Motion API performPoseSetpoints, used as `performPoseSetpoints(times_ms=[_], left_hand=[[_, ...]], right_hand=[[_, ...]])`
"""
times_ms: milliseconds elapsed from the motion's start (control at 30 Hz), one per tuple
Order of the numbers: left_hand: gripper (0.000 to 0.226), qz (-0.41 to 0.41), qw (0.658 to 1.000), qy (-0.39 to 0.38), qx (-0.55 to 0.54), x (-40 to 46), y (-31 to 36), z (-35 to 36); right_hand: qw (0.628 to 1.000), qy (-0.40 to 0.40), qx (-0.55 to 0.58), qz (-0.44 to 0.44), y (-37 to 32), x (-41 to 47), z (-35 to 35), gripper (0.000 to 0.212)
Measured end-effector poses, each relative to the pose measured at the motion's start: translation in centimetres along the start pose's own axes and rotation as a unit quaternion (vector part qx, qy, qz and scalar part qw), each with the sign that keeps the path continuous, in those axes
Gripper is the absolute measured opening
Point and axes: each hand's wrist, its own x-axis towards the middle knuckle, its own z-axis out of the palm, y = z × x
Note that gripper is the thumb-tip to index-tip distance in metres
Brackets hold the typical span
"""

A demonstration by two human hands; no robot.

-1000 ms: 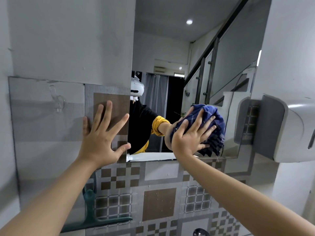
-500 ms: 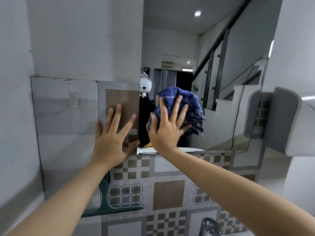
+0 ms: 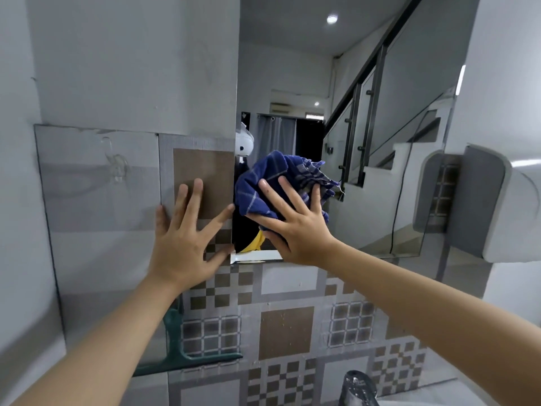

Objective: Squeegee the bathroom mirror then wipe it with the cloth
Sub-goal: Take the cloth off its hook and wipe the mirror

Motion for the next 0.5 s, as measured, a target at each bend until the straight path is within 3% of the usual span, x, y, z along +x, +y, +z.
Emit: performPoseSetpoints(times_ms=[233, 400, 500], left_hand=[[0.073, 0.0, 1.0, 0.004, -0.007, 0.0, 0.1, 0.0], [0.074, 0.003, 1.0, 0.008, -0.013, 0.1, 0.1, 0.1], [0.075, 0.003, 1.0, 0.01, -0.014, 0.2, 0.2, 0.1]], right_hand=[[0.998, 0.006, -0.037, 0.048, 5.6, -6.4, 0.2, 0.046], [0.988, -0.006, -0.014, 0.153, 9.1, -10.6, -0.2, 0.042], [0.964, 0.009, 0.04, 0.262, 9.9, -12.5, -0.5, 0.046]])
